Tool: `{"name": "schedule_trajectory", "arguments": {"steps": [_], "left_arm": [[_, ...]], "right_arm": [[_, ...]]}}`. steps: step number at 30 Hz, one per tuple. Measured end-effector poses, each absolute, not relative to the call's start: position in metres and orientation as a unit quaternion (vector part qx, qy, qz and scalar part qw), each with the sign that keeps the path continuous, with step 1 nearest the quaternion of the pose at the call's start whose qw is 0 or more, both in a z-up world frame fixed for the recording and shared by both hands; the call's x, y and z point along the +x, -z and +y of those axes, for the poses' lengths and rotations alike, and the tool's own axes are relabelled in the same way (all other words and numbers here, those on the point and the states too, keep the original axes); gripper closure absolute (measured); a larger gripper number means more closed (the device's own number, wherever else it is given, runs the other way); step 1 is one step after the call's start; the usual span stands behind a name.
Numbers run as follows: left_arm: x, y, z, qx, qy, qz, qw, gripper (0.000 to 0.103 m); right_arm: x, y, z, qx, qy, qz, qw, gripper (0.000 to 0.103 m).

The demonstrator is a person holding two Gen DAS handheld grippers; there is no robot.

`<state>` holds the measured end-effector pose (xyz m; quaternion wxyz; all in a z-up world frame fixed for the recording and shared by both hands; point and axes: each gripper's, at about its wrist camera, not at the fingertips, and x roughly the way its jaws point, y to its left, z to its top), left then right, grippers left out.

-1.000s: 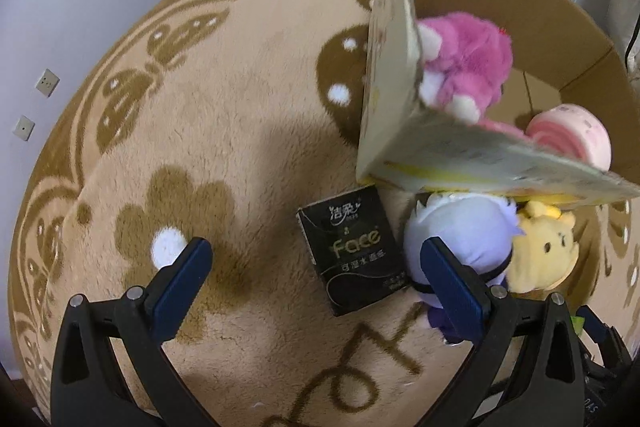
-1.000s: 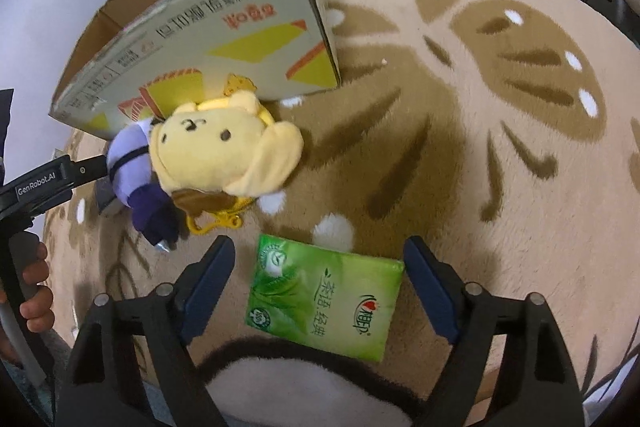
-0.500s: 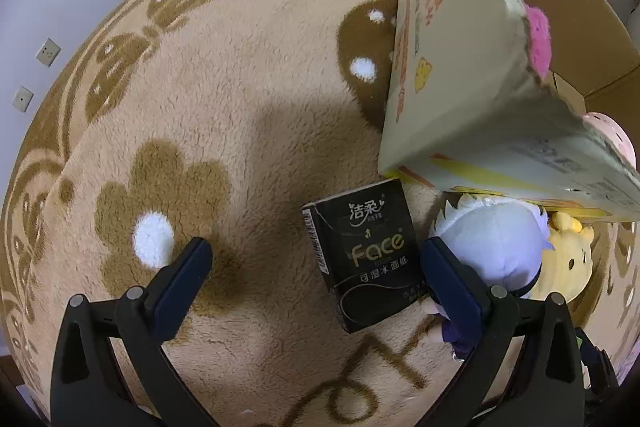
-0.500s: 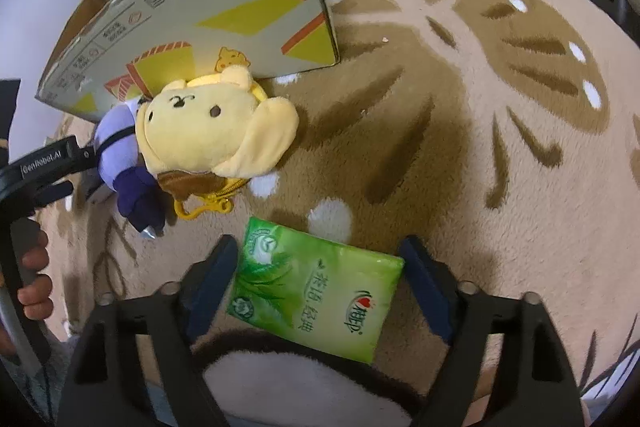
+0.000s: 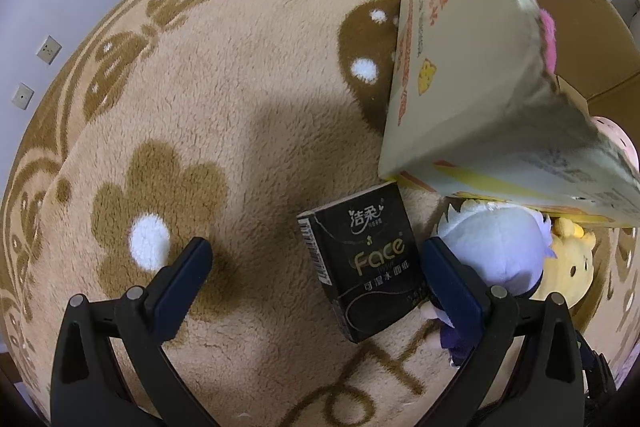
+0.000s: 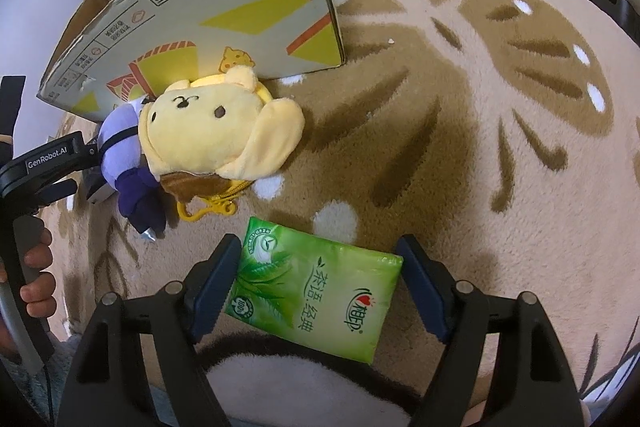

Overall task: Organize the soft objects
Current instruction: 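Grasp the green tissue packet with the right tool while the left tool grasps the black Face tissue pack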

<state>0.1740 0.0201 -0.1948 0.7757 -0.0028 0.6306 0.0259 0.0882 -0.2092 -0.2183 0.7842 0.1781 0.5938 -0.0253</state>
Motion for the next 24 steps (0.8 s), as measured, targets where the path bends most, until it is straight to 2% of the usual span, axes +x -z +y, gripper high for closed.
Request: {"name": "schedule_trajectory", "arguments": {"steps": [12,24], "left_arm": [[0.178,0.2,0.02,-0.015,-0.029,0.638,0.769,0.001],[0.17,0.206,0.003,0.045,-0.034,0.64,0.767,0.022]], "right_arm": [[0.091,0.21,-0.211,0.177,0.026,0.582,0.793,0.022],[0.089,0.205,-0.222,0.182,0.022,0.574,0.798,0.022]]}}
